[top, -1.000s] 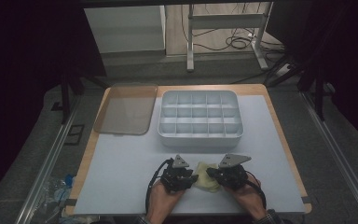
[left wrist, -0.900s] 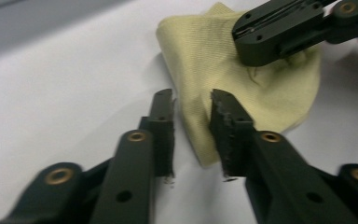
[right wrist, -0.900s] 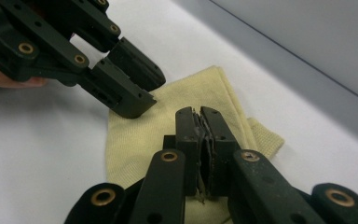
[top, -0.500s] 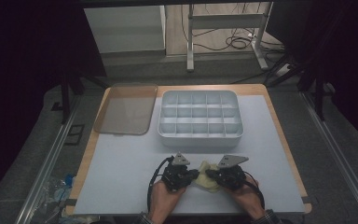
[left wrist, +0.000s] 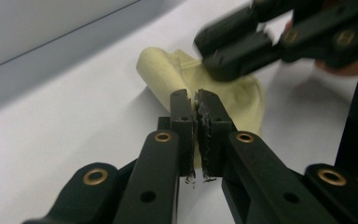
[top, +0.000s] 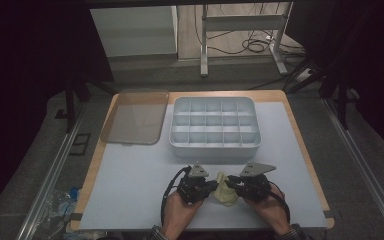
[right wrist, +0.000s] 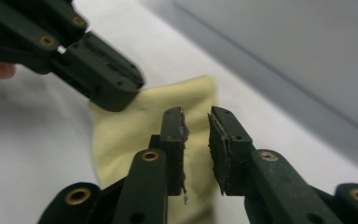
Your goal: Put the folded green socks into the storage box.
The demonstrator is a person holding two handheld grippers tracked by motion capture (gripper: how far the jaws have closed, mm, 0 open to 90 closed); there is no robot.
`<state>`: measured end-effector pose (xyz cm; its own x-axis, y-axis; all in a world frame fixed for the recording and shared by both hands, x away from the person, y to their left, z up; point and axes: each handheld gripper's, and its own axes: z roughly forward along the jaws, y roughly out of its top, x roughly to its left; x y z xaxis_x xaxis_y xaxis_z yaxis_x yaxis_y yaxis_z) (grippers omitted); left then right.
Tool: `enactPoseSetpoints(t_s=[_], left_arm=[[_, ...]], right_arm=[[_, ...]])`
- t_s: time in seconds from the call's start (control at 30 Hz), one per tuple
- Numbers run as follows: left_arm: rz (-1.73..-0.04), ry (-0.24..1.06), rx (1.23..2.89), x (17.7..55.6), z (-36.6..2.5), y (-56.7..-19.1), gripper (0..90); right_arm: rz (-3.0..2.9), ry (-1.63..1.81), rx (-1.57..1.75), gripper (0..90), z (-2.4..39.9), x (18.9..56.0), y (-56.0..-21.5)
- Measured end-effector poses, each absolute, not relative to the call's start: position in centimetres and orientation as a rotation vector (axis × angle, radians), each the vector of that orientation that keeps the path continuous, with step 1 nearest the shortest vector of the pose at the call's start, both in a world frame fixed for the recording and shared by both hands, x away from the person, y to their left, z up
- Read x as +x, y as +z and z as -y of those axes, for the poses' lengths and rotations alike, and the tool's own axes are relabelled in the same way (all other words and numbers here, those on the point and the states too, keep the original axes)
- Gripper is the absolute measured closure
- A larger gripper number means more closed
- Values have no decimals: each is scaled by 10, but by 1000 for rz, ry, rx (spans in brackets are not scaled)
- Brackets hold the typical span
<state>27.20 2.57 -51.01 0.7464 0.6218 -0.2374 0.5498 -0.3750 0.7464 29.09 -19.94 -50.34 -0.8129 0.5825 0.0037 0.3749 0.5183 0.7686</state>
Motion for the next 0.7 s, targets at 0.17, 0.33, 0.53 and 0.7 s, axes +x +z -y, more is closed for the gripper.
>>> enactPoseSetpoints(t_s=[0.17,0.33,0.53,0.7], left_arm=[[-865,109,2073,271,-22,-507,858],[-850,111,2084,270,-19,-505,857],[-843,106,2088,269,-17,-503,856],[-828,94,2087,269,-15,-502,852]], right_arm=[[-2486,1148,831,704,216,288,-493],[-2484,1128,859,679,227,283,-497],[-2496,1136,882,662,230,282,-508],[-2499,1102,885,667,229,285,-514]])
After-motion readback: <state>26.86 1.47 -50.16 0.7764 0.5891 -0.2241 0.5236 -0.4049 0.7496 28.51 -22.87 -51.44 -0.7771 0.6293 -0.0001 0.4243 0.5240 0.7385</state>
